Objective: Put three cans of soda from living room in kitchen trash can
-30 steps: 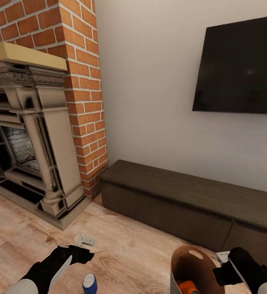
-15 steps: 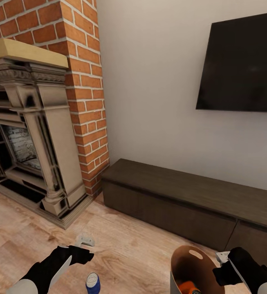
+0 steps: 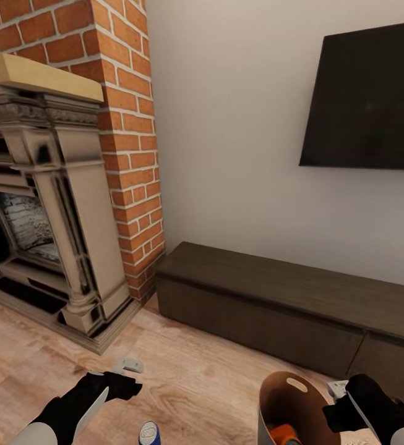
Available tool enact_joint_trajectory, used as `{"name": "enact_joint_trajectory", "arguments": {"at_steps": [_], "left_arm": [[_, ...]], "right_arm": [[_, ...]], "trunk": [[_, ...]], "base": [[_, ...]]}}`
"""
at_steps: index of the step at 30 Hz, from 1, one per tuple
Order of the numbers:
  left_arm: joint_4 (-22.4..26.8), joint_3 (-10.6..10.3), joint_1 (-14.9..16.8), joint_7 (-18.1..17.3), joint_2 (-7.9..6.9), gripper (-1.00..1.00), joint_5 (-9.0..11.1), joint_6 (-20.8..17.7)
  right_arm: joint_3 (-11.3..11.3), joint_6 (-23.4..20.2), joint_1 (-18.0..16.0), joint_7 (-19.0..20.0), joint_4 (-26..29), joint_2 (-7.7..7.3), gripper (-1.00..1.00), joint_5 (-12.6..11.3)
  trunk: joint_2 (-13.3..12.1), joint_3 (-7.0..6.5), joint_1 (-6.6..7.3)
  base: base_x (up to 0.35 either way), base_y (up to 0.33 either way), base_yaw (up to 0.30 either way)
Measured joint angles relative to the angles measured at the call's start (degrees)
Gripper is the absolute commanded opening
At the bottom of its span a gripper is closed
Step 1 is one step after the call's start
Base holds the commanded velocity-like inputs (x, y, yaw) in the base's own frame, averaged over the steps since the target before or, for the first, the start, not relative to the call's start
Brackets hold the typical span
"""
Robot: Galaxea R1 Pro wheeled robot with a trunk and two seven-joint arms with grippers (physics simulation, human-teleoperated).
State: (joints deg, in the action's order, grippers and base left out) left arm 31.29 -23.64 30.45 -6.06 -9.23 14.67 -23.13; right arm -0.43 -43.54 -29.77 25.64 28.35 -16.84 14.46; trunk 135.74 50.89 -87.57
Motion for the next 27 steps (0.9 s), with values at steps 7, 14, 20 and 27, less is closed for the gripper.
{"name": "enact_joint_trajectory", "arguments": {"at_steps": [7, 14, 20, 27], "left_arm": [[0.0, 0.0, 0.0, 0.0, 0.00, 1.00, 0.0, 0.0], [-0.1, 0.0, 0.0, 0.1, 0.00, 1.00, -0.1, -0.1], [-0.1, 0.0, 0.0, 0.1, 0.00, 1.00, -0.1, 0.0], [-0.1, 0.0, 0.0, 0.4, 0.91, 1.00, -0.2, 0.0]], "right_arm": [[0.0, 0.0, 0.0, 0.0, -0.1, -0.04, -1.00, -0.1], [0.0, 0.0, 0.0, -0.1, 0.0, -0.03, -1.00, -0.1], [0.0, 0.0, 0.0, -0.1, 0.0, 0.26, -1.00, -0.1], [-0.1, 0.0, 0.0, -0.2, 0.1, 0.31, -1.00, -0.1]], "trunk": [[0.0, -0.26, 0.00], [0.0, -0.54, 0.00], [0.0, -0.75, 0.00], [2.0, 0.08, -1.09]], "base": [[0.002, 0.006, -0.227], [0.000, 0.001, -0.233], [0.000, 0.000, -0.169], [0.000, 0.000, -0.033]]}}
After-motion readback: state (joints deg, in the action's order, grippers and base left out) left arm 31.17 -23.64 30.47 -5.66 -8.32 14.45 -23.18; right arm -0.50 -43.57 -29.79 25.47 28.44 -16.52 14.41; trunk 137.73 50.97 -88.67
